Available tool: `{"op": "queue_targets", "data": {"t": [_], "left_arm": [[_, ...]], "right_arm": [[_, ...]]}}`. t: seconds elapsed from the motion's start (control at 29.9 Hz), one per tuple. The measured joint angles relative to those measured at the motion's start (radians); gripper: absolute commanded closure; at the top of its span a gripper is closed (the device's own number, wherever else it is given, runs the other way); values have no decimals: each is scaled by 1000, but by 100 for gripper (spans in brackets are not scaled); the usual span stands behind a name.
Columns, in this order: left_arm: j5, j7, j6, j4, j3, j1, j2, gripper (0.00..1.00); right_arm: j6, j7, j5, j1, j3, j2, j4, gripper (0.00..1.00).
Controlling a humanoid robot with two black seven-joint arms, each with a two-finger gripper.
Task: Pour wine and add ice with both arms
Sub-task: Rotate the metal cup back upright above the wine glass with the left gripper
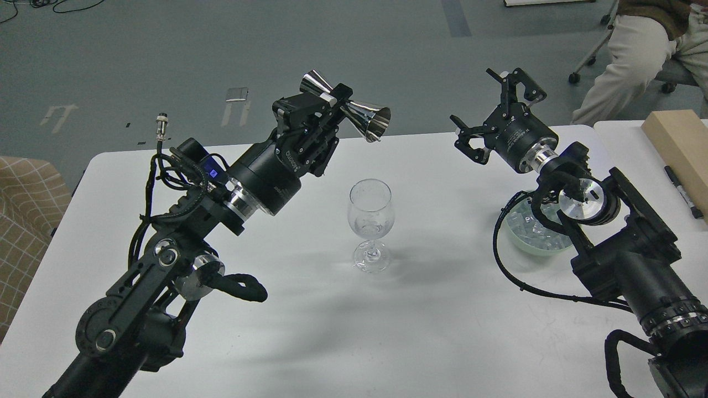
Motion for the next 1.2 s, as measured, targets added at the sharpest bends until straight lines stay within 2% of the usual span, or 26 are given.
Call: {"op": "queue_targets", "data": {"t": [1.2], "left_arm": [[-12,2,18,15,-10,25,-17,99]], "right_arm": [[0,0,0,7,0,6,-1,0]]}}
